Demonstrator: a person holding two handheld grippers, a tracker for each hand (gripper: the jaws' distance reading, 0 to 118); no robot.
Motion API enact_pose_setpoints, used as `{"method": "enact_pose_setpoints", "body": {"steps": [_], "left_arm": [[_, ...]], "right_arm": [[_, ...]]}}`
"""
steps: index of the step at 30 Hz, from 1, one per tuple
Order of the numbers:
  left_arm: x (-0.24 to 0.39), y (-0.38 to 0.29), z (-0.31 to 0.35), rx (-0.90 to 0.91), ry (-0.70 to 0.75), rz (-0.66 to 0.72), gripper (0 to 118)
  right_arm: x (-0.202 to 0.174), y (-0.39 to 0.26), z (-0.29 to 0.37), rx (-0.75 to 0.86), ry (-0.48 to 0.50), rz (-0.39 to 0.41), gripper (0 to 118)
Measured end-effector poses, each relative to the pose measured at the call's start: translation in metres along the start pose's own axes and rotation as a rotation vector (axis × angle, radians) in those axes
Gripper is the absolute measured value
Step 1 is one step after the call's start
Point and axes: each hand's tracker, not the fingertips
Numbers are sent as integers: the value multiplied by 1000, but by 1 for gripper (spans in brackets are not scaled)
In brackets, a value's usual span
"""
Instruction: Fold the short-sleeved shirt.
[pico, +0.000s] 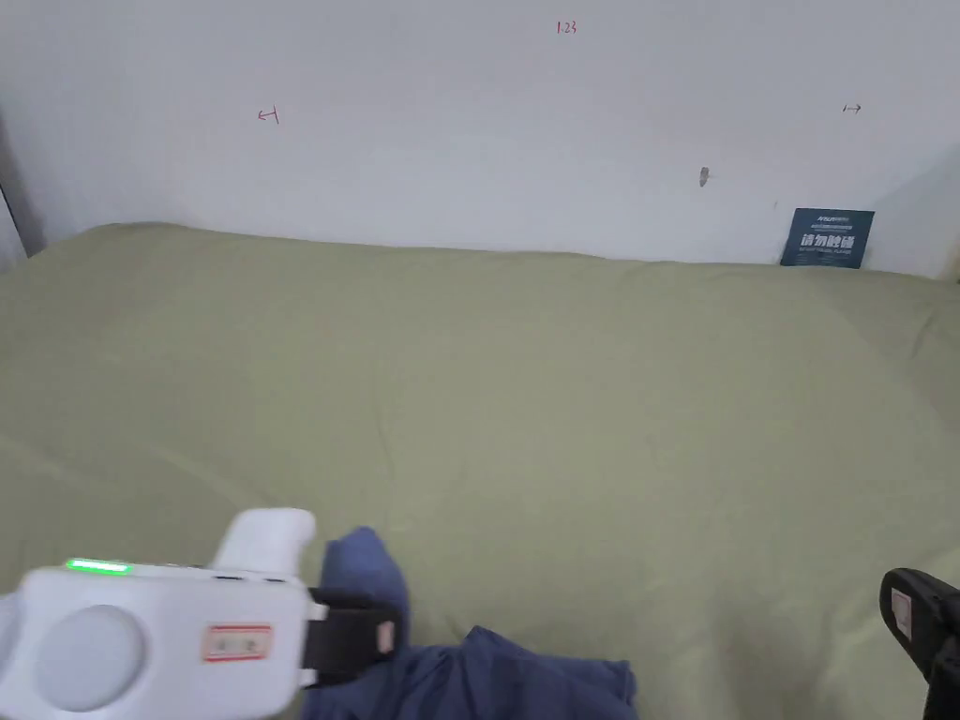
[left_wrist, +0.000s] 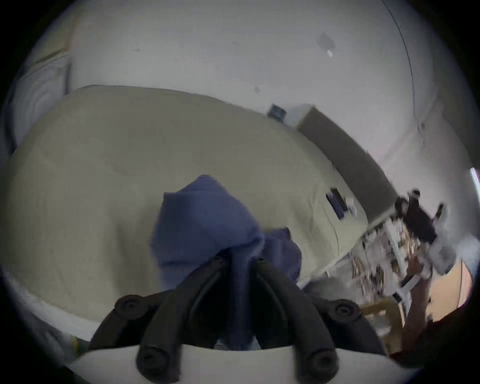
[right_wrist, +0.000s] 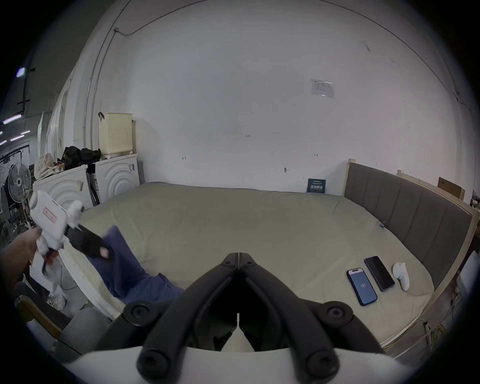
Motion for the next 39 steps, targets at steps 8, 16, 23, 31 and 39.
{"method": "enact_pose_setpoints", "body": {"steps": [8, 16, 23, 31, 39], "left_arm": [[45, -20, -97, -160, -236, 39, 42], [13, -28, -107, -25, -384, 449, 68], [-3, -47, -107, 52, -411, 509, 2], [22, -117, -142, -16, -464, 623, 2], [43, -131, -173, -82, -470, 600, 1]], "right_arm": [[10, -6, 6, -12, -37, -12, 0], [15, -12, 9, -25, -44, -16, 0], [11, -17, 6, -38, -25, -30, 0], [5, -20, 4, -48, -1, -30, 0], [-9, -24, -7, -73, 50, -25, 0]]}}
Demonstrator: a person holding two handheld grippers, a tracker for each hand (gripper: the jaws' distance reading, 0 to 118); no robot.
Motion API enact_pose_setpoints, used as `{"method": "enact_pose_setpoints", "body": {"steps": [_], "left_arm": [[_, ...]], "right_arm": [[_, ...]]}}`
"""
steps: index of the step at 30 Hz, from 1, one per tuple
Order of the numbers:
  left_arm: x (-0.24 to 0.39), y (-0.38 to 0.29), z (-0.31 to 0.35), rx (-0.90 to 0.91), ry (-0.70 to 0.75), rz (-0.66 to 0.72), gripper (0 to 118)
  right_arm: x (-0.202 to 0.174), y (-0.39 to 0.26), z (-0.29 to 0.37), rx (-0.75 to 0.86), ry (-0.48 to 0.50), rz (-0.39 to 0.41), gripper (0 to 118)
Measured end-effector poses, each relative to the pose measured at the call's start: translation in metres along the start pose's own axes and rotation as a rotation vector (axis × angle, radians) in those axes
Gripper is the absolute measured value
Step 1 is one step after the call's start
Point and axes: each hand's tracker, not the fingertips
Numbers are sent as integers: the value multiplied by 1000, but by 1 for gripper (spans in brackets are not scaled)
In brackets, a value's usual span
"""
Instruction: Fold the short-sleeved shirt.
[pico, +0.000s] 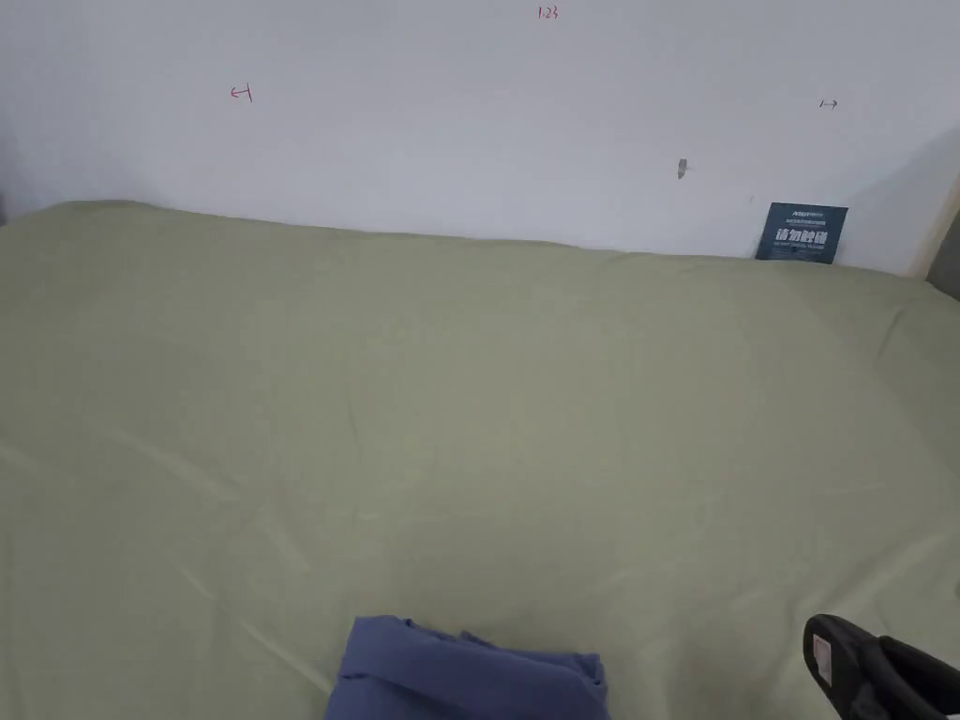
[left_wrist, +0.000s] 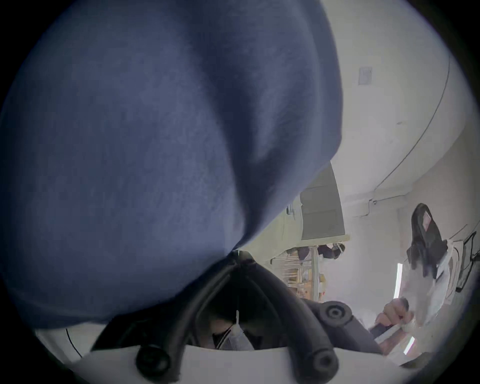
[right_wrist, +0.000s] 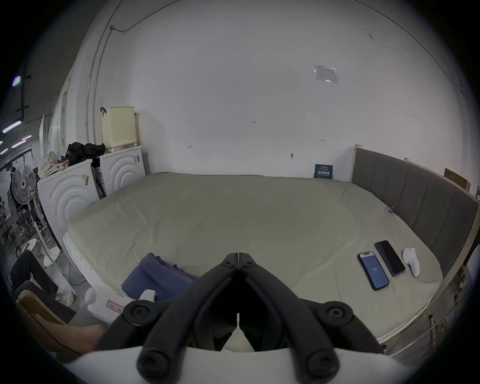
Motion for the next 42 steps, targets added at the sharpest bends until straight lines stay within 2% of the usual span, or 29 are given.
{"method": "enact_pose_setpoints", "body": {"steps": [2, 6, 8, 9, 11, 12, 14, 17, 19, 20, 21, 22, 23, 24, 25, 29, 32, 33, 34, 35, 36, 37, 38, 39, 40, 42], "left_arm": [[12, 5, 13, -8, -4, 0, 1], [55, 29, 84, 102, -24, -197, 1], [66, 51, 122, 164, 75, -221, 1], [68, 62, 143, 214, 125, -246, 1], [60, 79, 174, 278, 197, -287, 1], [55, 88, 186, 294, 237, -276, 1], [43, 99, 204, 273, 299, -240, 1], [25, 105, 218, 235, 319, -216, 6], [12, 108, 219, 197, 318, -192, 13], [6, 109, 219, 176, 306, -180, 13], [0, 110, 216, 146, 287, -174, 23], [-4, 112, 213, 129, 282, -166, 44], [-8, 113, 208, 114, 278, -164, 65], [-11, 115, 203, 101, 282, -168, 80], [-13, 117, 197, 106, 283, -169, 85], [-27, 129, 163, 37, 126, -84, 85], [-41, 126, 128, -57, 217, -15, 84], [-44, 120, 126, -26, 170, -38, 84], [-42, 115, 129, 15, 120, -63, 78], [-40, 114, 131, 32, 114, -90, 62], [-40, 110, 132, -4, 140, -74, 30], [-43, 107, 130, -51, 186, -73, 22], [-50, 102, 129, -62, 211, -55, 22], [-55, 101, 134, -17, 116, 4, 22], [-56, 102, 134, 3, 113, 20, 22], [-49, 104, 132, -20, 142, -40, 22]], "right_arm": [[-2, -2, -2, -3, 26, -1, 0], [-3, -2, -25, -36, 186, -68, 0], [-4, -8, -50, -62, 333, -154, 0], [-3, -14, -71, -123, 445, -223, 0], [-10, -32, -112, -243, 593, -342, 0], [-17, -44, -133, -319, 661, -373, 0], [-31, -64, -170, -439, 754, -384, 0], [-37, -99, -213, -615, 779, -440, 0], [-29, -118, -228, -670, 671, -444, 0], [-18, -127, -234, -646, 675, -535, 0], [-8, -133, -234, -605, 730, -669, 0], [-1, -137, -235, -570, 730, -752, 0], [5, -141, -237, -565, 696, -751, 0], [10, -145, -239, -562, 696, -771, 0], [12, -146, -236, -556, 718, -801, 0], [7, -143, -234, -560, 722, -753, 0], [7, -142, -234, -570, 727, -758, 0], [8, -142, -235, -577, 726, -738, 0], [8, -141, -235, -578, 727, -726, 0], [9, -140, -235, -576, 730, -728, 0], [9, -140, -236, -580, 728, -726, 0], [9, -138, -236, -580, 728, -726, 0], [9, -138, -236, -579, 734, -726, 0], [6, -137, -236, -583, 729, -691, 0], [6, -136, -234, -567, 733, -683, 0], [7, -137, -234, -569, 730, -689, 0]]}}
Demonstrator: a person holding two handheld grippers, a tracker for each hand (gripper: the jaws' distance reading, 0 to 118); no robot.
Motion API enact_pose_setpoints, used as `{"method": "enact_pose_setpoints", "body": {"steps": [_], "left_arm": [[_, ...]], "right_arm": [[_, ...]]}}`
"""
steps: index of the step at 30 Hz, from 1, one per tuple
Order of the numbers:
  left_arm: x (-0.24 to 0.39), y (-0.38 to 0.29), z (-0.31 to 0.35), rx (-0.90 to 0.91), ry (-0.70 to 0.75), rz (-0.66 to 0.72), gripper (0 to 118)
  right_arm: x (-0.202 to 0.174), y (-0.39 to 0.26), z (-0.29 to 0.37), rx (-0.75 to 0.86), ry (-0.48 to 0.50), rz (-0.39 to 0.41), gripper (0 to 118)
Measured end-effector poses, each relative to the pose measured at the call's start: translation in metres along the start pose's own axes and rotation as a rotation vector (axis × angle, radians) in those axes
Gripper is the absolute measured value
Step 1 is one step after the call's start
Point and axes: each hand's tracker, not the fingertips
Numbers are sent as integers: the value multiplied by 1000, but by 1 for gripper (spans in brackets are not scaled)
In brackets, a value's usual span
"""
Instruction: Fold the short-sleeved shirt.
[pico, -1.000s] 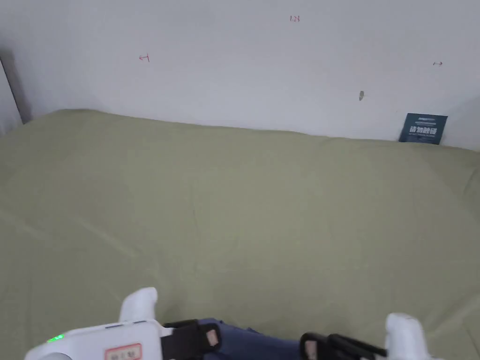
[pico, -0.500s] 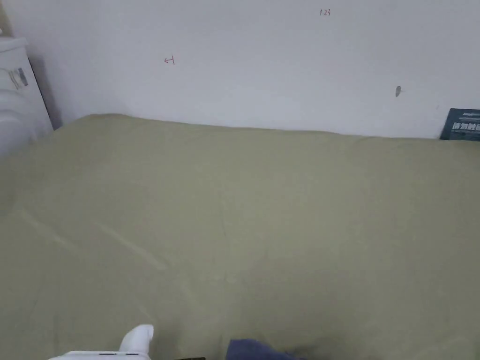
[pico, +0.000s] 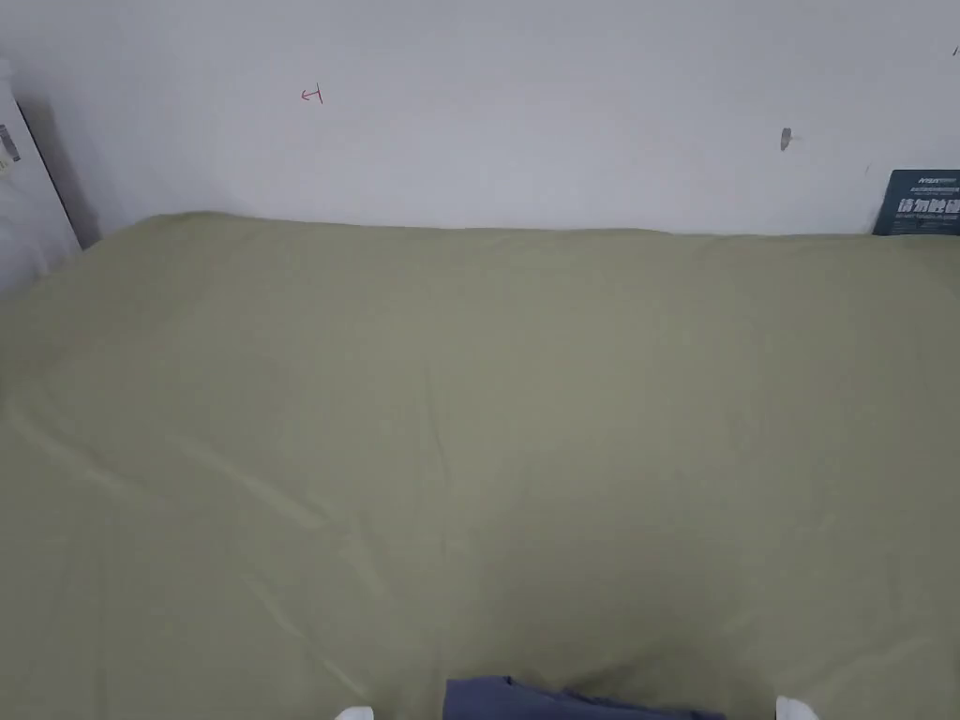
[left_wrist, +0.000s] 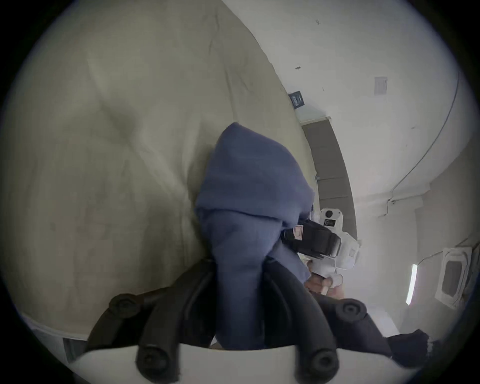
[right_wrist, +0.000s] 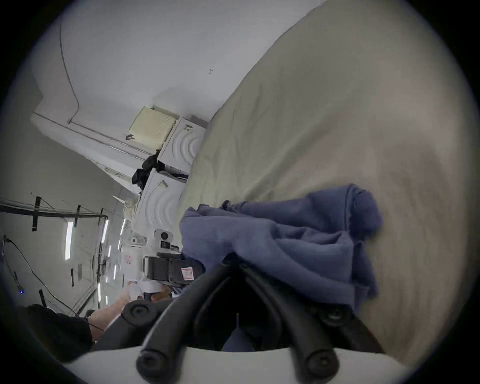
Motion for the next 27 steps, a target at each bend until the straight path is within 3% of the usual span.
{"method": "enact_pose_setpoints", "body": {"steps": [4, 7, 11, 16, 22, 27], "left_arm": [[8, 3, 6, -4, 9, -36, 22], [10, 7, 18, 5, 3, -72, 21], [7, 18, 46, 61, -5, -96, 20], [-19, 47, 119, 247, 11, -68, 19], [-54, 80, 226, 459, 152, -60, 19], [-92, 98, 305, 547, 293, -30, 19]], "right_arm": [[1, -2, 3, 22, 7, -18, 0], [-5, -1, 9, 65, -35, 40, 0], [-10, 3, 22, 151, -52, 14, 0], [-46, 18, 29, 209, -37, 101, 0], [-86, 37, 25, 255, -24, 199, 0], [-105, 41, 19, 238, -47, 233, 0]]}}
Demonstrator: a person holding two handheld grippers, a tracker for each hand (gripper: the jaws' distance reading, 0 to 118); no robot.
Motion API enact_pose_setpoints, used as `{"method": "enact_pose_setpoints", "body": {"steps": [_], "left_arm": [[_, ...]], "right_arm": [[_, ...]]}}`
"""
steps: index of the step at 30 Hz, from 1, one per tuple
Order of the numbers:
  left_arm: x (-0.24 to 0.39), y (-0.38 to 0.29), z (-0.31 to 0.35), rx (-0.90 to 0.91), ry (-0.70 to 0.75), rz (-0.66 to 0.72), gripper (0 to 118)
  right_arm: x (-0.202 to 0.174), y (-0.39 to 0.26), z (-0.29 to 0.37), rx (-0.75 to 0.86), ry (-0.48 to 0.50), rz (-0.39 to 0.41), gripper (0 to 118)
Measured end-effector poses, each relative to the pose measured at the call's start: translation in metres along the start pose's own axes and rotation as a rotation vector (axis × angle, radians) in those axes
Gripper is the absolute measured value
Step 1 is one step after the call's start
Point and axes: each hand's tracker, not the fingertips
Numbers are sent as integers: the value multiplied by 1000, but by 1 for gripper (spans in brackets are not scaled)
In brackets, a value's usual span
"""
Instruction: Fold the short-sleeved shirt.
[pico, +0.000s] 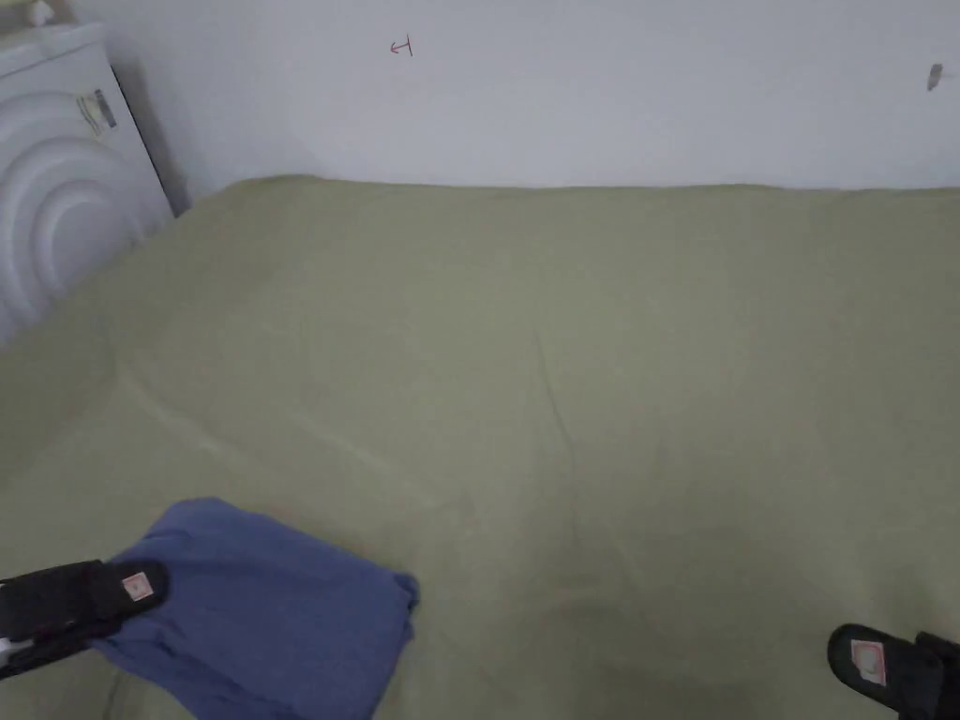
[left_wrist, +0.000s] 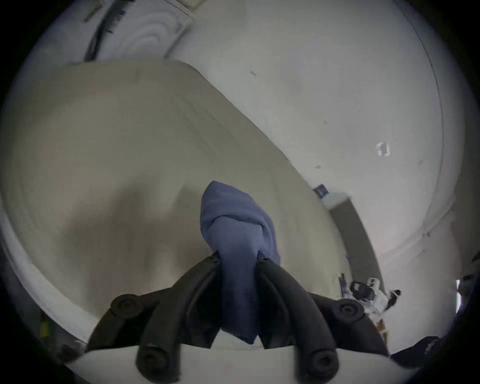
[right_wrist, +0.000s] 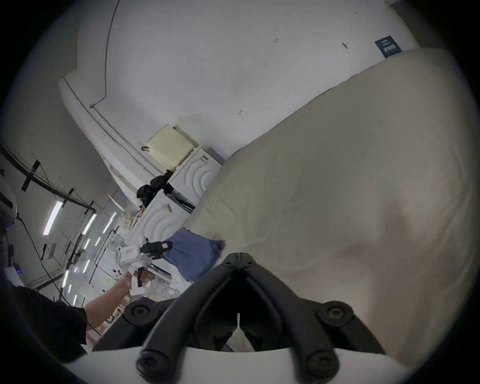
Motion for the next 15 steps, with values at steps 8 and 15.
{"method": "enact_pose_setpoints", "body": {"steps": [8, 15], "left_arm": [[-70, 11, -11, -139, 234, 71, 19], [-78, 7, 19, -76, 207, 184, 89]], "right_arm": [[-10, -11, 11, -41, -77, 27, 0], [-34, -2, 37, -36, -109, 107, 0]]}}
